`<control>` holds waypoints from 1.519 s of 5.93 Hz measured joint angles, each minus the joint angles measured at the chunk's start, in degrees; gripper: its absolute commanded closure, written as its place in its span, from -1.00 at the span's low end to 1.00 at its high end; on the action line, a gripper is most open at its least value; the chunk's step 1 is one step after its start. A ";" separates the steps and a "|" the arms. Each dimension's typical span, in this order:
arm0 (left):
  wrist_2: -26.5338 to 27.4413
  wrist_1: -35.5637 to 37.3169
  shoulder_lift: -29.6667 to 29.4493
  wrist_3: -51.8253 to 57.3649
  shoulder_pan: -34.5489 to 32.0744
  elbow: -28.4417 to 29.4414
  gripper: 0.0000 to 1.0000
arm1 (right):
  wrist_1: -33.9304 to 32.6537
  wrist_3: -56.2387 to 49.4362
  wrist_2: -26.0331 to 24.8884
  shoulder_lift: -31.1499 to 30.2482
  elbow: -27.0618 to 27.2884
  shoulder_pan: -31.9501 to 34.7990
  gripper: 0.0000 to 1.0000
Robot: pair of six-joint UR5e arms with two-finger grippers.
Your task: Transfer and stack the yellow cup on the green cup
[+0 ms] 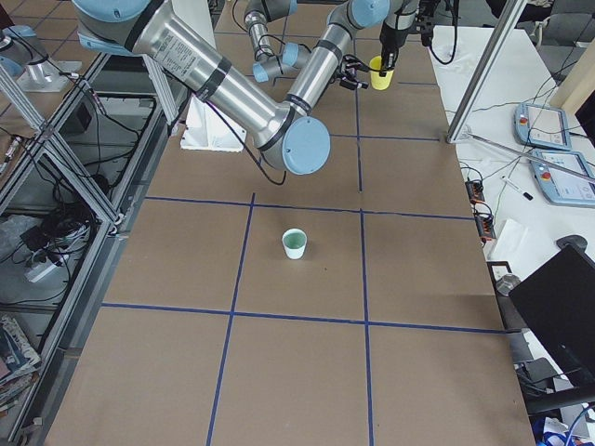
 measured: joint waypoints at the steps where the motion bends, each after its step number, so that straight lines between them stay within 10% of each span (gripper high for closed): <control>1: -3.51 0.16 3.60 0.73 -0.88 -4.06 -0.96 | -0.02 -1.18 -1.05 -6.61 6.36 0.18 1.00; 5: -22.74 1.10 8.91 -5.74 -6.72 -7.96 -0.99 | 3.24 -18.77 -4.74 -36.51 27.29 2.39 1.00; 9: -52.12 23.88 9.79 -15.96 -14.12 -12.52 -1.00 | 29.97 -26.48 -5.52 -61.95 25.08 2.76 1.00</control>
